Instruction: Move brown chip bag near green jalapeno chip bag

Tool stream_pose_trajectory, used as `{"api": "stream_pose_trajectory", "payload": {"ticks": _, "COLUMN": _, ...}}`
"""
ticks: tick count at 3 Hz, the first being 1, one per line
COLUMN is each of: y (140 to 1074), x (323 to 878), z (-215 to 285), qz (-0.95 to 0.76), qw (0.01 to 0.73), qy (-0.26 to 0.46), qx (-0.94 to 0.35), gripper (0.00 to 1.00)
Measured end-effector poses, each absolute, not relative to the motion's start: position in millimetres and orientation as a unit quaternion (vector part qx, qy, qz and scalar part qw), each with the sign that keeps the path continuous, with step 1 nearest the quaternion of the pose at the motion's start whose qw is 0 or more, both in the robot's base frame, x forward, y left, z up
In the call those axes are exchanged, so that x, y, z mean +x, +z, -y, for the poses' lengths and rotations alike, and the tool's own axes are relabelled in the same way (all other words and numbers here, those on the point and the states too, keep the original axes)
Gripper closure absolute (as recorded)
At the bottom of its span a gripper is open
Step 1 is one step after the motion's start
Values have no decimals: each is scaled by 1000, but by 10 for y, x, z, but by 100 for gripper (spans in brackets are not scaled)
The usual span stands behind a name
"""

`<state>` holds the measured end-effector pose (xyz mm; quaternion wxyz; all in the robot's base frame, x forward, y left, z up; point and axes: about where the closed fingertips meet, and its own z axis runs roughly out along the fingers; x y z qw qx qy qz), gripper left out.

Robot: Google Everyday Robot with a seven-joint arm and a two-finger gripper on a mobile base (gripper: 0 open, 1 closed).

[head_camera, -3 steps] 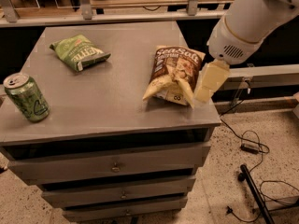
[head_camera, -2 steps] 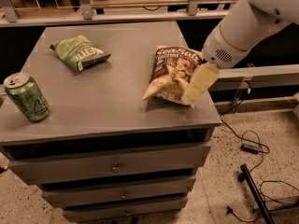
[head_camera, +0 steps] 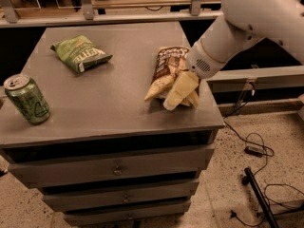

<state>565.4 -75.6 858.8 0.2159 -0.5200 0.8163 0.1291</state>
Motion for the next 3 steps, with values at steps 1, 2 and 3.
{"api": "stream_pose_trajectory", "payload": {"ticks": 1, "y": 8395, "x": 5726, "z": 699, "qz": -818, "qw": 215, "qy": 121, "qx": -520, "gripper": 33}}
{"api": "stream_pose_trajectory", "payload": {"ticks": 2, "y": 8435, "x": 5727, "z": 699, "qz": -817, "qw": 215, "qy": 121, "qx": -521, "gripper": 64}}
{"api": "stream_pose_trajectory", "payload": {"ticks": 3, "y": 8468, "x": 5727, "z": 699, "qz": -817, "qw": 215, "qy": 121, "qx": -521, "gripper": 95}}
